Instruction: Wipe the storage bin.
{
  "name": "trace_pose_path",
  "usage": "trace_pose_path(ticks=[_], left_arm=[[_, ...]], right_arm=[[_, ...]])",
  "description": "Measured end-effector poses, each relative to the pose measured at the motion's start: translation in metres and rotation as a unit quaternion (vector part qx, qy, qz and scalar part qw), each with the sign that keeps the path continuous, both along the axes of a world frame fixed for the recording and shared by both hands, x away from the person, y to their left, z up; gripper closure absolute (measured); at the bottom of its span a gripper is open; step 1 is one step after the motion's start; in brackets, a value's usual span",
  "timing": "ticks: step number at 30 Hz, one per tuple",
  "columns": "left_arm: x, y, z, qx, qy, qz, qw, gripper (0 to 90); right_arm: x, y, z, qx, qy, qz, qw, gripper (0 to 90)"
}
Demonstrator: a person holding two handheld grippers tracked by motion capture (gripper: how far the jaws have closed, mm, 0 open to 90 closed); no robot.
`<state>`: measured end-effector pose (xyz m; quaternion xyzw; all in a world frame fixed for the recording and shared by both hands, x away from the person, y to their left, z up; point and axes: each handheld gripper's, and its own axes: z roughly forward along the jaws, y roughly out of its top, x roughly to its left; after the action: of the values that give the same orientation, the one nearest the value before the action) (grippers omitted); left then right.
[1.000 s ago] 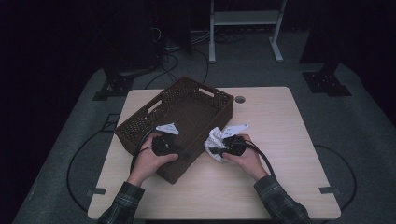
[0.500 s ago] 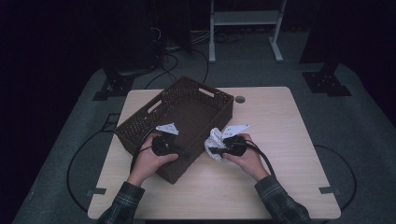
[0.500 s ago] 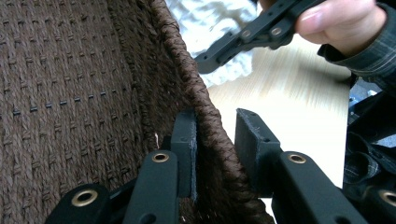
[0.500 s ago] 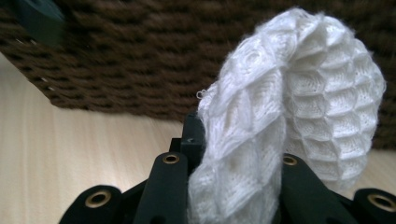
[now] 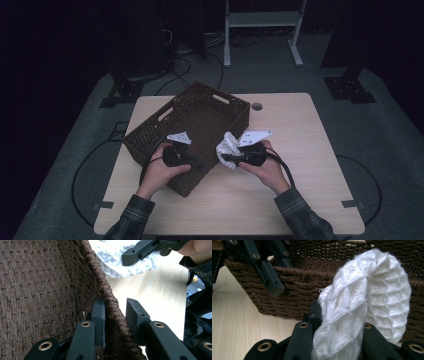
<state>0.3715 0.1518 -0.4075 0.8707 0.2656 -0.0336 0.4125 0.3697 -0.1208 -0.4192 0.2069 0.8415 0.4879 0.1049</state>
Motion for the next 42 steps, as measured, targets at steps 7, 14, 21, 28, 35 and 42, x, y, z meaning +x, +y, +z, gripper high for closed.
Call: trace_pose_path(ticks=[7, 14, 21, 28, 35, 42], left_arm=[[0.0, 0.0, 0.0, -0.001, 0.0, 0.0, 1.0, 68.8], [0.0, 0.0, 0.0, 0.0, 0.0, 0.0, 1.0, 68.8], [0.0, 0.0, 0.0, 0.0, 0.002, 0.002, 1.0, 68.8], [0.0, 0.0, 0.0, 0.0, 0.0, 0.0, 1.0, 68.6], [0.0, 0.0, 0.0, 0.001, 0.0, 0.0, 1.0, 68.6], [0.0, 0.0, 0.0, 0.001, 0.0, 0.0, 1.0, 68.7]], right_arm=[[-0.006, 0.0, 0.012, 0.02, -0.011, 0.008, 0.9997, 74.7], [-0.008, 0.01, 0.006, 0.008, -0.007, 0.019, 0.9998, 74.7], [-0.006, 0.017, -0.008, -0.006, 0.005, 0.024, 0.9997, 74.9], [-0.003, 0.019, -0.018, -0.013, 0.015, 0.024, 0.9995, 74.9], [0.0, 0.021, -0.03, -0.027, 0.028, 0.022, 0.999, 74.9], [0.003, 0.022, -0.041, -0.042, 0.035, 0.019, 0.9983, 74.9]])
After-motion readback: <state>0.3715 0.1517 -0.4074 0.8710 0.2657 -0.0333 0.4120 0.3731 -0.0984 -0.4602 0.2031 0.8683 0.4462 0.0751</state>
